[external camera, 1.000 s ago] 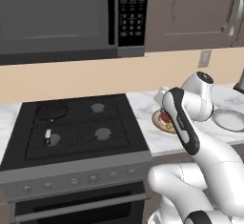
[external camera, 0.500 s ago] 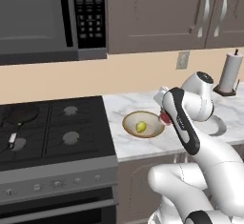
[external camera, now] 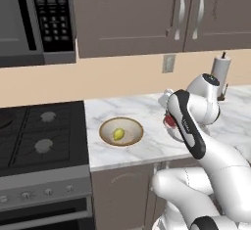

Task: Place the steak on the plate and place the lemon on the same plate.

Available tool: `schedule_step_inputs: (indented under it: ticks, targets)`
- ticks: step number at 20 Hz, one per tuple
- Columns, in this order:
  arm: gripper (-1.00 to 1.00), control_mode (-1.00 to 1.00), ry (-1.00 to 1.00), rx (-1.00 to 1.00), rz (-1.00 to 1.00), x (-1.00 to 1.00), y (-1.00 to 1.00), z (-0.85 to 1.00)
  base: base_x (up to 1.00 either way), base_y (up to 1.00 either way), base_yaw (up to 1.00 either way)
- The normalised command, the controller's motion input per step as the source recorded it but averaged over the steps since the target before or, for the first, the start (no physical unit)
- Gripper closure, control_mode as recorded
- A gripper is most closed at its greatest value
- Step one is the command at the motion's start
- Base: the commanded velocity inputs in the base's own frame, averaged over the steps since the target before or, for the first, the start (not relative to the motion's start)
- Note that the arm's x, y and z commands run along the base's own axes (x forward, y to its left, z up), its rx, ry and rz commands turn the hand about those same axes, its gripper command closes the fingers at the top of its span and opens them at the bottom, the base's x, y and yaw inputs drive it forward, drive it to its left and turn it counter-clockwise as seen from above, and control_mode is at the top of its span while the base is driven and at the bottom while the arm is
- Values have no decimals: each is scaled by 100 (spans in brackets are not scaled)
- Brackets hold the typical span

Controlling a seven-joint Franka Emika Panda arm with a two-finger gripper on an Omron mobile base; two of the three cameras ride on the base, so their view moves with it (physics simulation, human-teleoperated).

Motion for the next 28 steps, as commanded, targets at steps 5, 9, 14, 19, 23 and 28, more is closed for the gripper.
schedule_step_inputs:
  ticks: [5, 9, 14, 19, 23, 28]
  targets:
    - [100, 100, 0, 0, 0, 0, 0, 0, 35, -50, 0]
    - [100, 100, 0, 0, 0, 0, 0, 0, 28, -36, 0]
    - [100, 100, 0, 0, 0, 0, 0, 0, 17, -34, 0]
    - [100, -100, 0, 1, 0, 14, -27, -1, 3, -7, 0]
    - [100, -100, 0, 0, 0, 20, -22, -24, 0, 0, 0]
    - [100, -100, 1, 0, 0, 23, -12, -36, 0, 0, 0]
